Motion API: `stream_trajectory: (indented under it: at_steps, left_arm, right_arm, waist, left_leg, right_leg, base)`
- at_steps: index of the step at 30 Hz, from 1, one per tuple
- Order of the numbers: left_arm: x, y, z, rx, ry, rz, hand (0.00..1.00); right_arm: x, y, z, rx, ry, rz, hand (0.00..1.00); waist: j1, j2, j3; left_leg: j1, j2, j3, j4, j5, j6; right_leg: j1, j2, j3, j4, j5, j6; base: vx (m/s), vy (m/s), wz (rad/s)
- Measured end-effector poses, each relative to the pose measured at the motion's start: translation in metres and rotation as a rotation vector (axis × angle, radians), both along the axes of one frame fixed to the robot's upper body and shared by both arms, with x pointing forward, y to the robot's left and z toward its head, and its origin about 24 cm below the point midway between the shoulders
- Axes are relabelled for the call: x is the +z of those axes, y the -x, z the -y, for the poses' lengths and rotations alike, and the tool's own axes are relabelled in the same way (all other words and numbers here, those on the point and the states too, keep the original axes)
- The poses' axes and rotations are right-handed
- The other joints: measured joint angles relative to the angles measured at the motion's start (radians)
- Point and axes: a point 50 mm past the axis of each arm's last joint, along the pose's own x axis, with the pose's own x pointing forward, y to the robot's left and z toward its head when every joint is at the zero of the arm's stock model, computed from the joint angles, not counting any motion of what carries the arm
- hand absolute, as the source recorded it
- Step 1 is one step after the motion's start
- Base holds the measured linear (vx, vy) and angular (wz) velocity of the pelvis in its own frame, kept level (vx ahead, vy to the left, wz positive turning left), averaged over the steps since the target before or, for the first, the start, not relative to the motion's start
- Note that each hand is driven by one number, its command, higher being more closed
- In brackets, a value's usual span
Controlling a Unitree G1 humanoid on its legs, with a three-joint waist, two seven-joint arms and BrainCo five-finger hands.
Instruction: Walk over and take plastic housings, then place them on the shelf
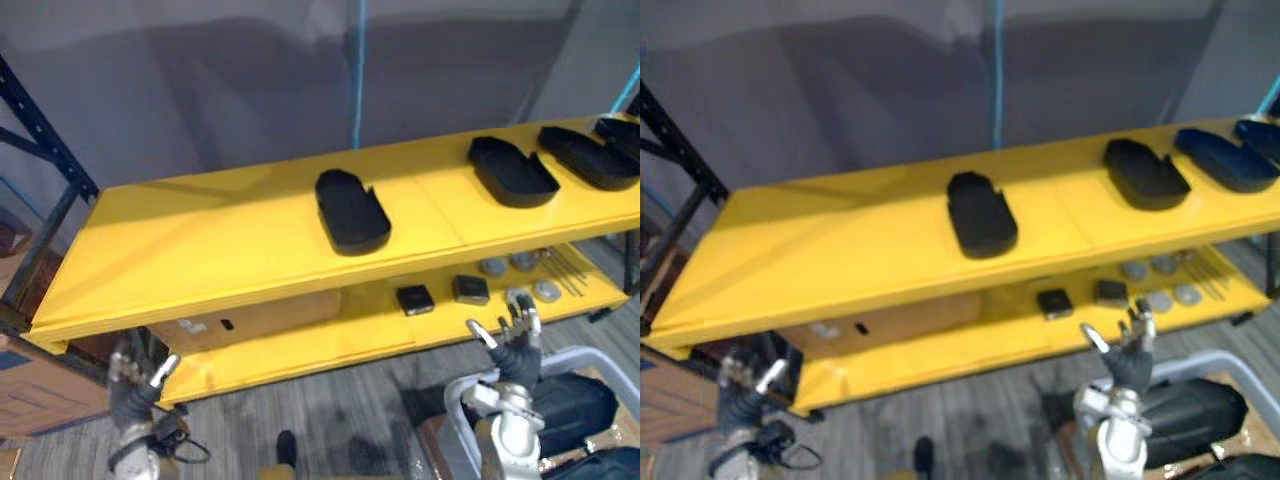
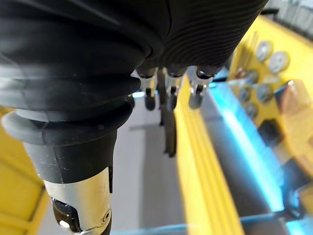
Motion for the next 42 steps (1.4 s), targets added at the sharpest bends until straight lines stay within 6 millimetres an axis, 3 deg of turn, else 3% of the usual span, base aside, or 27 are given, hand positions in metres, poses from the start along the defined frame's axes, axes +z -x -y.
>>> stream_trajectory:
  at_steps: [1, 4, 5, 14, 17, 20, 23, 24, 27, 33, 38, 42]
  left_arm:
    - [-0.017, 0.01, 0.001, 0.031, 0.026, -0.091, 0.0]
    - [-0.043, 0.032, 0.002, 0.093, 0.055, -0.244, 0.0]
    - [-0.048, 0.031, -0.001, 0.159, 0.034, -0.205, 0.0]
    - [-0.056, 0.04, 0.004, 0.187, 0.079, -0.243, 0.0]
    - [-0.069, 0.052, 0.022, 0.188, 0.155, -0.298, 0.0]
    - [-0.08, 0.062, 0.038, 0.172, 0.223, -0.356, 0.0]
    - [-0.084, 0.064, 0.041, 0.151, 0.245, -0.382, 0.0]
    - [-0.084, 0.061, 0.04, 0.14, 0.246, -0.382, 0.0]
    - [-0.085, 0.054, 0.037, 0.09, 0.233, -0.397, 0.0]
    - [-0.087, 0.051, 0.035, 0.002, 0.193, -0.445, 0.0]
    - [-0.09, 0.057, 0.032, -0.104, 0.142, -0.521, 0.0]
    - [-0.091, 0.059, 0.03, -0.137, 0.127, -0.55, 0.0]
  right_arm:
    - [-0.004, 0.0, -0.001, -0.003, -0.007, -0.016, 0.0]
    - [-0.006, 0.001, -0.004, -0.015, -0.026, -0.022, 0.0]
    - [-0.015, -0.002, -0.014, -0.007, -0.067, -0.05, 0.0]
    - [-0.014, -0.002, -0.015, -0.002, -0.066, -0.043, 0.0]
    - [0.006, -0.003, -0.017, 0.033, -0.031, 0.034, 0.0]
    - [0.03, -0.005, -0.019, 0.078, 0.016, 0.132, 0.0]
    - [0.045, -0.007, -0.029, 0.173, 0.034, 0.204, 0.0]
    - [0.048, -0.009, -0.036, 0.219, 0.035, 0.222, 1.0]
    - [0.058, -0.022, -0.056, 0.35, 0.035, 0.281, 1.0]
    - [0.081, -0.045, -0.077, 0.541, 0.082, 0.376, 1.0]
    - [0.078, -0.058, -0.114, 0.74, 0.054, 0.336, 1.0]
    - [0.073, -0.066, -0.126, 0.776, 0.071, 0.288, 1.0]
  waist:
    - [0.0, -0.007, 0.005]
    - [0.002, -0.029, 0.019]
    - [0.0, -0.088, 0.05]
    - [-0.002, -0.091, 0.053]
    - [-0.001, -0.082, 0.061]
    - [-0.026, -0.071, 0.068]
    - [-0.029, -0.071, 0.069]
    - [-0.028, -0.073, 0.069]
    - [-0.026, -0.075, 0.067]
    - [-0.02, -0.077, 0.066]
    - [-0.001, -0.09, 0.071]
    - [0.0, -0.098, 0.072]
  left_leg:
    - [0.0, -0.002, 0.0, 0.0, -0.001, 0.002]
    - [0.002, -0.002, 0.0, 0.0, -0.003, 0.004]
    - [0.039, -0.006, -0.001, 0.0, -0.033, -0.014]
    - [0.037, -0.006, 0.01, 0.0, -0.033, -0.012]
    - [0.028, 0.001, 0.066, 0.0, -0.041, 0.001]
    - [0.021, 0.01, 0.17, 0.0, -0.041, 0.021]
    - [0.024, 0.002, 0.195, 0.0, -0.041, 0.021]
    - [0.025, -0.003, 0.193, 0.0, -0.04, 0.022]
    - [0.023, -0.007, 0.185, 0.0, -0.033, 0.018]
    - [0.023, -0.016, 0.139, 0.0, -0.031, 0.011]
    - [0.037, -0.002, 0.125, -0.001, -0.033, 0.007]
    - [0.037, 0.002, 0.118, -0.002, -0.043, 0.003]
  right_leg:
    - [0.0, -0.001, -0.001, 0.0, -0.002, 0.001]
    - [0.01, -0.001, -0.006, -0.008, -0.006, -0.001]
    - [0.067, 0.0, -0.021, -0.031, -0.016, -0.014]
    - [0.058, -0.004, -0.016, -0.02, -0.017, -0.011]
    - [0.019, -0.018, 0.012, 0.016, -0.025, 0.001]
    - [-0.007, -0.035, 0.012, 0.045, -0.034, 0.011]
    - [-0.007, -0.048, 0.018, 0.046, -0.049, 0.012]
    - [-0.004, -0.052, 0.014, 0.048, -0.054, 0.014]
    - [-0.003, -0.054, 0.01, 0.05, -0.056, 0.017]
    - [0.022, -0.049, 0.012, 0.055, -0.061, 0.006]
    - [0.032, -0.03, 0.039, 0.076, -0.061, -0.016]
    - [0.033, -0.026, 0.041, 0.078, -0.06, -0.016]
  base:
    - [0.05, -0.016, 0.03]
    - [0.05, -0.026, 0.03]
    - [0.0, 0.0, 0.0]
    - [0.0, 0.002, -0.02]
    - [-0.02, 0.018, -0.21]
    - [-0.01, 0.019, 0.04]
    - [0.0, 0.002, 0.02]
    - [0.02, -0.004, 0.08]
    - [0.03, -0.03, 0.08]
    - [0.05, -0.027, 0.23]
    - [0.02, -0.006, 0.06]
    - [-0.03, 0.0, 0.01]
